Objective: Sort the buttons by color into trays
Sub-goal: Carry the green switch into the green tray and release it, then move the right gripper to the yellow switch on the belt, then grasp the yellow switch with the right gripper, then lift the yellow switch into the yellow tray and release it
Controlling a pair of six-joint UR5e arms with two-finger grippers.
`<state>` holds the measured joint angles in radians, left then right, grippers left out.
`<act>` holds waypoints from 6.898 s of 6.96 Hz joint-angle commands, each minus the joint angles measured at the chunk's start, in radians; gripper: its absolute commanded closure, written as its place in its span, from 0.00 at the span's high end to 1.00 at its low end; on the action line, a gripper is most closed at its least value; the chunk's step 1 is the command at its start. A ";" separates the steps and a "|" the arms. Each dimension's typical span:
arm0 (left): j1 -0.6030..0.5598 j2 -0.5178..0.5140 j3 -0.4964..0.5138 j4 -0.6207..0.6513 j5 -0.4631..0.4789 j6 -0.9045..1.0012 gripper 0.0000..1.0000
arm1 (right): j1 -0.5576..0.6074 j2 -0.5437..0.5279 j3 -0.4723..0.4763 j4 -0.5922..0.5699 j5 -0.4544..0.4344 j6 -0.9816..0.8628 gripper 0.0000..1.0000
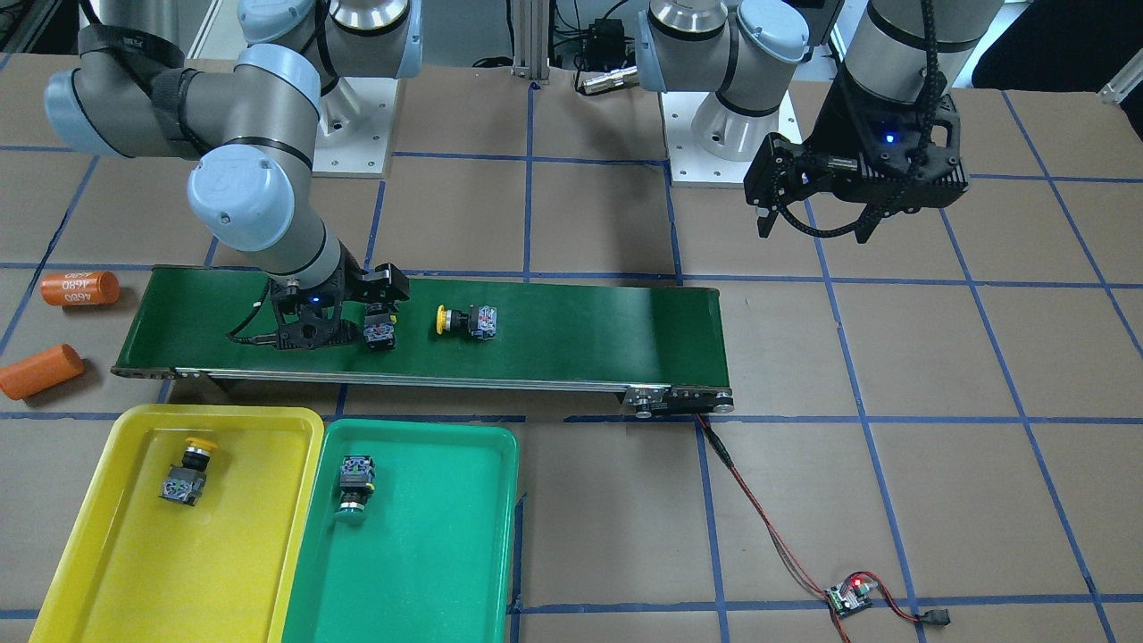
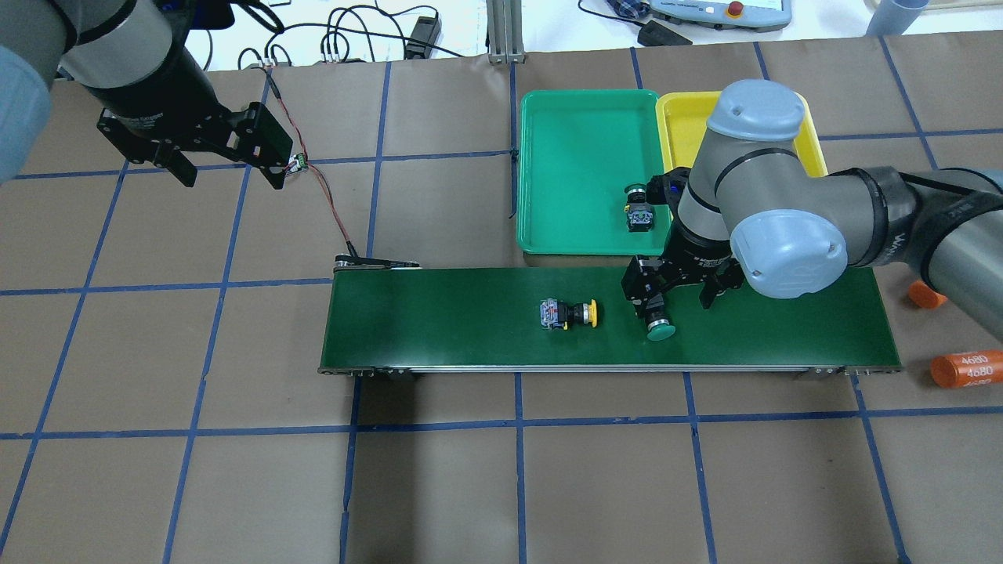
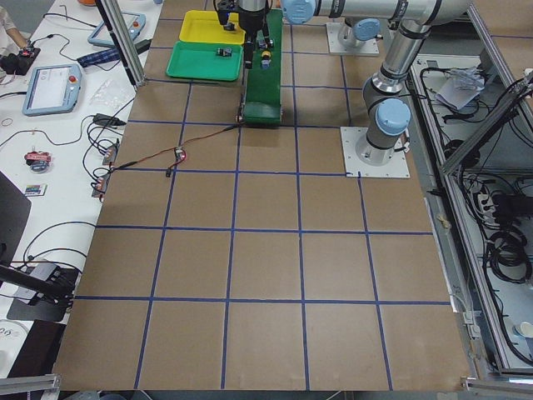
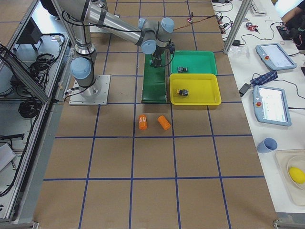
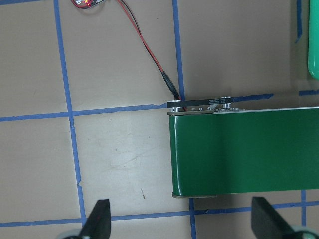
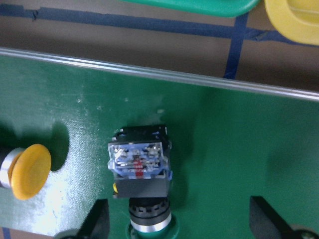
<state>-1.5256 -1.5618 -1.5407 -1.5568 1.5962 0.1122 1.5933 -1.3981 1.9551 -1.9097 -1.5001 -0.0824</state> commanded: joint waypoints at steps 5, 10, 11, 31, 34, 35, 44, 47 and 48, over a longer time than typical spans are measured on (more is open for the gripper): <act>-0.004 -0.031 0.048 -0.020 0.010 -0.003 1.00 | -0.012 0.005 0.012 -0.012 -0.022 0.041 0.00; -0.002 0.003 0.051 -0.057 0.005 0.001 1.00 | -0.004 0.072 -0.263 -0.012 -0.077 0.056 0.00; 0.001 0.006 0.053 -0.061 0.005 0.010 1.00 | 0.003 0.129 -0.296 -0.067 -0.075 0.059 0.00; 0.013 -0.003 0.042 -0.080 0.016 -0.003 1.00 | -0.123 -0.058 -0.027 0.103 -0.022 0.921 1.00; 0.013 -0.003 0.039 -0.080 0.013 -0.003 1.00 | -0.177 -0.056 0.044 0.052 -0.016 0.917 0.97; 0.013 -0.003 0.039 -0.080 0.013 -0.003 1.00 | -0.179 -0.052 0.045 0.051 -0.016 0.917 0.97; 0.013 -0.004 0.039 -0.080 0.010 -0.005 1.00 | -0.233 0.027 0.035 -0.084 -0.045 0.604 0.00; 0.013 -0.004 0.039 -0.080 0.008 -0.005 1.00 | -0.239 0.040 -0.082 -0.065 -0.065 0.575 0.00; 0.013 -0.004 0.039 -0.080 0.008 -0.005 1.00 | -0.239 0.091 -0.128 -0.080 -0.068 0.561 0.00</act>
<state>-1.5125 -1.5662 -1.5018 -1.6367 1.6046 0.1074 1.3548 -1.3485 1.8789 -1.9793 -1.5623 0.4932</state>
